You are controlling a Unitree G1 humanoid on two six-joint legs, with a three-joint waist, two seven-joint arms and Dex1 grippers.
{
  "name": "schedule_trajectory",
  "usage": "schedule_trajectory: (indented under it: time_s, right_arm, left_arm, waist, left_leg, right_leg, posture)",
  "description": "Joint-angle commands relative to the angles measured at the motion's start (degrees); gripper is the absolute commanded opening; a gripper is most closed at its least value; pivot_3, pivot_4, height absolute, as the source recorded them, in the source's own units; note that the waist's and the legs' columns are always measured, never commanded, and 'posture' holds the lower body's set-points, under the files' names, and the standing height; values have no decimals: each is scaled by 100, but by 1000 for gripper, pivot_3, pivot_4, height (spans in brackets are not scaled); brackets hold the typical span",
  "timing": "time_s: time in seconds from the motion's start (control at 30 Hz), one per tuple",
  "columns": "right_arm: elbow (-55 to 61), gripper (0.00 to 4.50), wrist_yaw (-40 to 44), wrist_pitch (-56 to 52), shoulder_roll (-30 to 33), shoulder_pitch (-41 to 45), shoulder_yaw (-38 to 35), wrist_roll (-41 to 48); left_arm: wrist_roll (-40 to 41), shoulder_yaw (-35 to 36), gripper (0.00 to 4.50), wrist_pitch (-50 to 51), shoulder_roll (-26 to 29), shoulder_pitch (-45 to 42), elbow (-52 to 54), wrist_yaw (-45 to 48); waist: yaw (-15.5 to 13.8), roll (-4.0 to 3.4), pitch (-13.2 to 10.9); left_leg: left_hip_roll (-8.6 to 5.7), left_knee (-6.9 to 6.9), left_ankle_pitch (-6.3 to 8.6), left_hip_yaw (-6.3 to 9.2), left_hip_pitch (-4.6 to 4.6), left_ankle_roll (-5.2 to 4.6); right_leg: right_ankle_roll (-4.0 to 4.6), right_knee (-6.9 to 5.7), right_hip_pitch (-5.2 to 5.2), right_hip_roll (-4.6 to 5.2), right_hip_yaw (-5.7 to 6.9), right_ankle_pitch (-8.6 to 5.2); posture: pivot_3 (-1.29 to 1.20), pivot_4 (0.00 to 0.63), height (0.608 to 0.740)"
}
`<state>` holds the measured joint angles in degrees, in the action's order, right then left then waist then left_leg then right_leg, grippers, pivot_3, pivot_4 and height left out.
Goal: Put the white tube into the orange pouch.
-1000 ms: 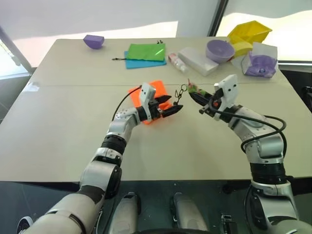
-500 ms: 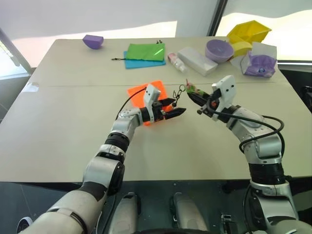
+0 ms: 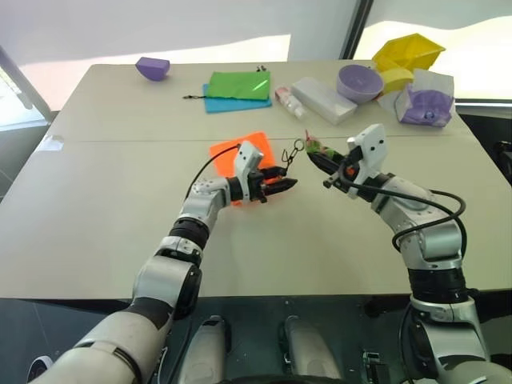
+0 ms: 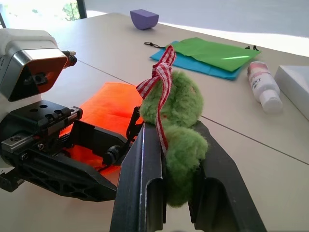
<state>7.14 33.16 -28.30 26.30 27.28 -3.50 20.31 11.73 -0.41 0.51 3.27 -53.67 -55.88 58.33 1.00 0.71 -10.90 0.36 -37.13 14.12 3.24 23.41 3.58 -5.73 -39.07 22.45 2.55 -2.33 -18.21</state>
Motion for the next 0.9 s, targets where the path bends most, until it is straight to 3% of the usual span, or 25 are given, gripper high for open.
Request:
schedule_trajectory:
  time_s: [0.03, 0.23, 0.33, 0.4, 0.9]
  right_arm:
    - [247, 0, 8, 130, 2, 18, -34, 3]
    - [241, 0, 6, 129, 0, 8, -26, -3]
    - [238, 0, 10, 129, 2, 9, -18, -9]
    - [236, 0, 6, 128, -4, 16, -12, -12]
    - [193, 0, 17, 136, -33, 39, -6, -31]
  left_arm:
    - [8, 87, 2560, -149, 11, -79, 85, -78]
    - [191, 185, 2560, 101, -10, -29, 198, 95]
    - [225, 244, 1678, 73, -4, -1, 239, 45]
    - [229, 252, 789, 74, -18, -12, 268, 26]
    - [-161, 9, 789, -338, 106, 27, 247, -53]
  waist:
    - [2, 0, 0]
    - [4, 0, 0]
    - [2, 0, 0]
    - [2, 0, 0]
    - [0, 0, 0]
  left_leg:
    - [0, 0, 0, 0, 0, 0]
    - [0, 0, 0, 0, 0, 0]
    - [0, 0, 0, 0, 0, 0]
    - [0, 0, 0, 0, 0, 0]
    - [0, 0, 0, 0, 0, 0]
  right_leg:
    - [0, 0, 0, 0, 0, 0]
    - [0, 0, 0, 0, 0, 0]
    - [0, 0, 0, 0, 0, 0]
    - [0, 0, 0, 0, 0, 0]
    - [0, 0, 0, 0, 0, 0]
  posture:
    - [0, 150, 740]
    - [0, 150, 740]
    - [0, 150, 740]
    - [0, 150, 740]
    - [0, 150, 740]
